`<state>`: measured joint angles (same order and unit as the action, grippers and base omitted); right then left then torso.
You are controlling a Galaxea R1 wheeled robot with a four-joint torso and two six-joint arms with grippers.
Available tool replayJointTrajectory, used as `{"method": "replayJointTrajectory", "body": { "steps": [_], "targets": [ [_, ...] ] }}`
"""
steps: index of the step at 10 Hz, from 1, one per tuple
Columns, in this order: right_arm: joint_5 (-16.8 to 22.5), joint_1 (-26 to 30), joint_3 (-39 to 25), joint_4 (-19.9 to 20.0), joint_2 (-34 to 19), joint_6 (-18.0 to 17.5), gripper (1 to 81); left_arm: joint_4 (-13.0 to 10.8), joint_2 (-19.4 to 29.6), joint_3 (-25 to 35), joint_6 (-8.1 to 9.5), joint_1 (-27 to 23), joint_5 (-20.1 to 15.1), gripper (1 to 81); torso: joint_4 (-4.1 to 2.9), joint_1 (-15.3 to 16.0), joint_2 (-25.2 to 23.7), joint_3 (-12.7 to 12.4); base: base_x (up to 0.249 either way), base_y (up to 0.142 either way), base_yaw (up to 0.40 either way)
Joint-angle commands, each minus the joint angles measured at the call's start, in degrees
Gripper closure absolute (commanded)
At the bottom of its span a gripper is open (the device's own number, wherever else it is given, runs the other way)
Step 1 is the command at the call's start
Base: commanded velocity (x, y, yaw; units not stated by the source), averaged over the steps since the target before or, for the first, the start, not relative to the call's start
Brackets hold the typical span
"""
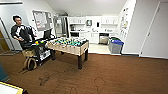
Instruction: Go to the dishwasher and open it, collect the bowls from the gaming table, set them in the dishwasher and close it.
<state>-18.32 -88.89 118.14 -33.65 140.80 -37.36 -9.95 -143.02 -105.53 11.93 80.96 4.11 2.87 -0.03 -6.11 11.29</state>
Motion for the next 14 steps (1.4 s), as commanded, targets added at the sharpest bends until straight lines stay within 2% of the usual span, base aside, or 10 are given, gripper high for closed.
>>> {"method": "replayJointTrajectory", "body": {
  "steps": [1,7,9,14],
  "targets": [
    [1.5,2.4,-0.2,-1.4,-0.9,-0.1,81.1,-1.9,0.6,2.3,-0.94,-2.2,-3.4,81.1,0.00,0.0,0.0,0.0,0.000,0.000,-0.400],
    [1.5,2.4,-0.2,-1.6,-0.5,-0.1,81.1,-1.8,0.7,2.4,-0.86,-2.2,-3.4,81.1,0.00,0.0,0.0,0.0,0.000,0.000,-0.400],
    [1.5,2.6,-0.2,-1.6,-0.5,-0.1,81.1,-1.8,0.7,2.7,-0.86,-2.2,-3.1,81.1,0.02,0.0,0.0,0.0,0.000,-0.252,0.000],
    [1.6,2.0,1.1,-1.9,0.2,0.0,81.1,-1.8,0.8,2.7,-0.86,-2.2,-3.1,81.1,0.02,0.0,0.0,0.0,0.000,0.000,0.000]
  ]
}}
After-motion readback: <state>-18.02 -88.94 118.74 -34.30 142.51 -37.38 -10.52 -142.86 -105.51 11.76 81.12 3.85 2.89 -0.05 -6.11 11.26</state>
